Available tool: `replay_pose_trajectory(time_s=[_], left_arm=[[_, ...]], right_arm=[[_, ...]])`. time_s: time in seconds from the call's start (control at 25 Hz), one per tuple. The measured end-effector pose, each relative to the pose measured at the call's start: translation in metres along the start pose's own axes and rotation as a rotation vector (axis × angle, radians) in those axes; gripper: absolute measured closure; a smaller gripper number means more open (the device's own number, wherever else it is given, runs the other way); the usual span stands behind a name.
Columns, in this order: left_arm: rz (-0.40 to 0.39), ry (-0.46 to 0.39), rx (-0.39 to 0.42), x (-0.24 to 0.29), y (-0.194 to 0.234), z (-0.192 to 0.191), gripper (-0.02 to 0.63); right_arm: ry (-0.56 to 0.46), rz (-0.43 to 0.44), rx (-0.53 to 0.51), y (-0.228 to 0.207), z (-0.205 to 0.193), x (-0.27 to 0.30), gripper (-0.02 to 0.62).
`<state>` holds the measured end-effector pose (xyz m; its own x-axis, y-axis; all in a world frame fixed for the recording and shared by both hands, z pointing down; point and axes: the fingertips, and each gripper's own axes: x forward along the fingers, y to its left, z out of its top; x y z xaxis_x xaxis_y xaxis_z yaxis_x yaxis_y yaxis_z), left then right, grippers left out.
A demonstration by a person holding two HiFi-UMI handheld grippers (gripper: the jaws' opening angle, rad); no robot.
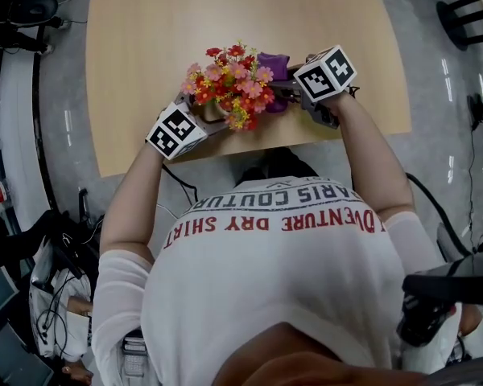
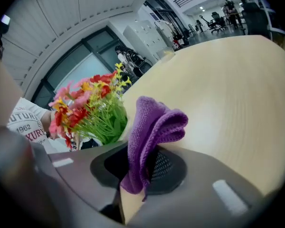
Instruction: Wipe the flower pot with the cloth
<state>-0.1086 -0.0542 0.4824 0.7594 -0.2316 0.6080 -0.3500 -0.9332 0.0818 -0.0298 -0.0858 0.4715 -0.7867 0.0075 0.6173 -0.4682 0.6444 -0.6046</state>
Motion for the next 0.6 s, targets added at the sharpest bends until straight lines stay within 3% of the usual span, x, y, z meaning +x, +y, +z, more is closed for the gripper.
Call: replay_pose_trajectory(time_s=[0.2, 0.6], left_arm=[[0.005, -0.005, 0.006, 0.0, 0.005, 0.004, 0.195], [0.045, -0.025, -0.02, -0.003, 0.002, 0.005, 0.193]], right_arm=[[0.089, -0.109, -0.027, -0.021, -0.014, 0.015, 0.532], [0.026, -0.11, 0.038, -0.023, -0.01, 0.012, 0.532]])
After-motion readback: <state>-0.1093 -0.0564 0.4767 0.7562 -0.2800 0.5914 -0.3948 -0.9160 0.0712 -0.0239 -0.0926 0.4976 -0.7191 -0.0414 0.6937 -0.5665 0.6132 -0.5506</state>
